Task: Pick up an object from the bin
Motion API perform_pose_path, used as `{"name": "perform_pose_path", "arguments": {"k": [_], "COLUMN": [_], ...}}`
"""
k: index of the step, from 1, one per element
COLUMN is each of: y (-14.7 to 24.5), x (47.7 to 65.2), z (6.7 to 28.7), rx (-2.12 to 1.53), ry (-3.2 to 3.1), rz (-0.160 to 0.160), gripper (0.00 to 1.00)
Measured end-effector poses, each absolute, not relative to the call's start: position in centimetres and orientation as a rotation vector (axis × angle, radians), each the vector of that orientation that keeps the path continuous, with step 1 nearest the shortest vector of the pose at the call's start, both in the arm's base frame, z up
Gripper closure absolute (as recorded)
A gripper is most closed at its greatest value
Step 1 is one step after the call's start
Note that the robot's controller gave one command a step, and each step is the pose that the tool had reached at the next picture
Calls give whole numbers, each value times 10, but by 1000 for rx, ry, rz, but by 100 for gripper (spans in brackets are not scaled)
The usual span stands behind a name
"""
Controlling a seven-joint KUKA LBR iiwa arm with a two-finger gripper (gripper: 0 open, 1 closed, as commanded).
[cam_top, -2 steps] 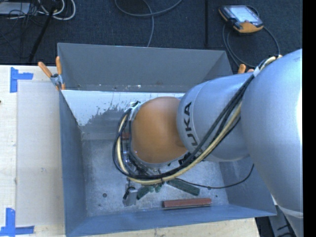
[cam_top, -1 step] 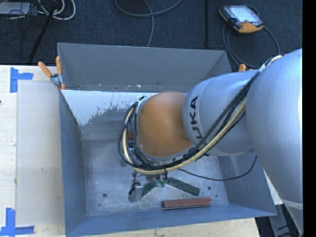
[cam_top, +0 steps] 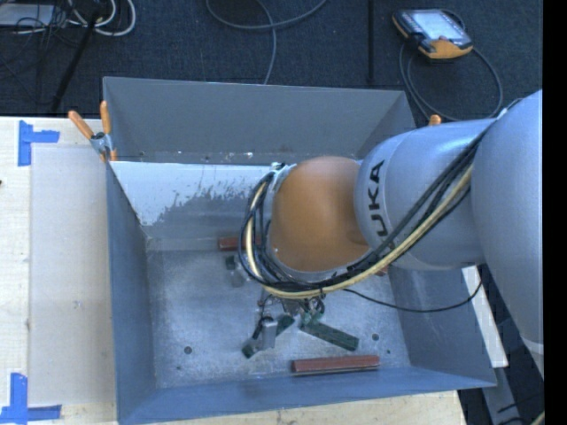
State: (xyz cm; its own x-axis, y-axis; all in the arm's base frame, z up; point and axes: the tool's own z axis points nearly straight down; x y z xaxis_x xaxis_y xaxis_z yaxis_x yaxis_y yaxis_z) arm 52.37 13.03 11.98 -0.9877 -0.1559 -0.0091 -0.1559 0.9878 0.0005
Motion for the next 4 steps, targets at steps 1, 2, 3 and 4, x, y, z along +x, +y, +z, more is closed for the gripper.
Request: {"name": "perform_pose_path", "arguments": {"k": [1, 2, 3, 4], "y": [104, 93, 94, 98], "x": [533, 532, 528, 509], "z": [87, 77, 80, 91], "rx": [-474, -500, -496, -521], "ry": [3108, 3106, 3104, 3105], "rz": [0, -1, -1, 2], "gripper": [0, 0, 0, 0]}}
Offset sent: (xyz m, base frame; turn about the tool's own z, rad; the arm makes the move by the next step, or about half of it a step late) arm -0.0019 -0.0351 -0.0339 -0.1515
